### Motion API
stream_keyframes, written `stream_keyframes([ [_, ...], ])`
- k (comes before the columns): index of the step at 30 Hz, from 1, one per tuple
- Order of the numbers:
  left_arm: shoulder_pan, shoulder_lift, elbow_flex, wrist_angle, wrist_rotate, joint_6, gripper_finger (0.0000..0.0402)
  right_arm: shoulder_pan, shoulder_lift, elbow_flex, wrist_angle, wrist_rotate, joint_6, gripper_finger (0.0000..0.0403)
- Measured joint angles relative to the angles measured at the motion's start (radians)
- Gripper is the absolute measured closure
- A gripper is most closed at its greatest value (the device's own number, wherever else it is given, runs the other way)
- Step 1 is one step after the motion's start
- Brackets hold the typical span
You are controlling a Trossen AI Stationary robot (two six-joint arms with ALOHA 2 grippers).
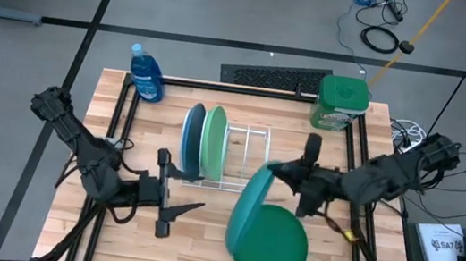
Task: Sort dishes
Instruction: Put the light blue plate in the dish rack
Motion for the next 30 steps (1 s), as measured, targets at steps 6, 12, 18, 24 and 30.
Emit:
stream_keyframes([
  [6,-0.076,0.0,0.0,0.082,0.0,0.042,0.0149,-0.081,-0.008,0.0,0.212,-0.083,-0.255,0.0399],
  [12,-0.151,0.0,0.0,0.101,0.0,0.077,0.0149,-0.243,-0.004,0.0,0.219,-0.307,-0.246,0.0399],
  [18,-0.191,0.0,0.0,0.1,0.001,0.079,0.0149,-0.444,-0.004,0.0,0.225,-0.625,-0.177,0.0399],
  [24,-0.201,0.002,0.0,0.099,-0.001,0.084,0.0149,-0.641,0.026,0.0,0.221,-0.834,-0.108,0.0399],
  [30,-0.201,0.003,0.0,0.095,-0.002,0.104,0.0149,-0.799,0.092,0.0,0.217,-0.996,-0.074,0.0399],
])
